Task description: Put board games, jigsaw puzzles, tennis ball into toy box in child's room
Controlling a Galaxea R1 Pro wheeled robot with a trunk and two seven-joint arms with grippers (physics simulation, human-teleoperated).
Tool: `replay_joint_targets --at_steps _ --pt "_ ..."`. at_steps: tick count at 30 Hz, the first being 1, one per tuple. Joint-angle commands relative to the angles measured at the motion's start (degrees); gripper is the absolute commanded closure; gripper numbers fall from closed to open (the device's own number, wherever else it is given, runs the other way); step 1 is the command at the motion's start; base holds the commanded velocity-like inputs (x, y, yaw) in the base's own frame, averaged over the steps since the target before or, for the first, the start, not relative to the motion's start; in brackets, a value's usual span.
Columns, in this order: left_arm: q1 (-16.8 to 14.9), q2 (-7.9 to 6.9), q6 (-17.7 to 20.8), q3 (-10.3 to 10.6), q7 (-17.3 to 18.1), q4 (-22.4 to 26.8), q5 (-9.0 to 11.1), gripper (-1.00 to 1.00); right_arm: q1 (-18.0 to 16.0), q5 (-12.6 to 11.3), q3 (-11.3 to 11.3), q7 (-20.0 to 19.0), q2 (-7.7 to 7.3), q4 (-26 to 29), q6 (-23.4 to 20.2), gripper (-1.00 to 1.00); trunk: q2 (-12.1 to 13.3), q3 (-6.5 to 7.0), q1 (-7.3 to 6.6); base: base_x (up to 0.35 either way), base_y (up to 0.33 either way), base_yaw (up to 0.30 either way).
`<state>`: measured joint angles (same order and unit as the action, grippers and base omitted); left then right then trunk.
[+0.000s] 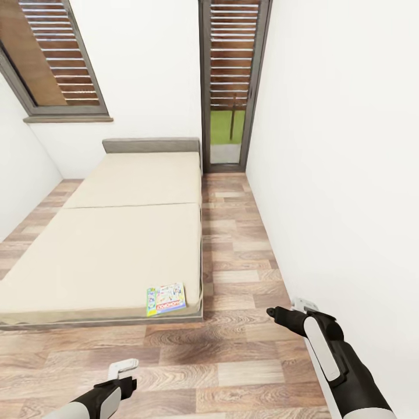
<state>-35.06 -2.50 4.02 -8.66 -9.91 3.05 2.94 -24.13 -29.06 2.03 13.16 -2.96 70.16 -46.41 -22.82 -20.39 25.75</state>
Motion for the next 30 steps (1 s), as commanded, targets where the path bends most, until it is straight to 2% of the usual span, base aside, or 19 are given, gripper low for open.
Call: replay_joint_targets --at_steps 1,30 --pt "-0.01 0.02 0.29 -0.13 -0.11 0.11 0.31 -1.0 -0.04 -0.6 -0.01 0.51 -0.01 0.06 -0.18 -1.0 -0.09 0.01 0.03 0.0 0.0 0.0" --pt "0.01 0.14 0.38 -0.13 -0.11 0.11 0.31 -1.0 -0.04 -0.73 -0.01 0.48 0.06 0.11 -0.17 -1.0 -0.09 2.75 0.03 0.0 0.0 0.0"
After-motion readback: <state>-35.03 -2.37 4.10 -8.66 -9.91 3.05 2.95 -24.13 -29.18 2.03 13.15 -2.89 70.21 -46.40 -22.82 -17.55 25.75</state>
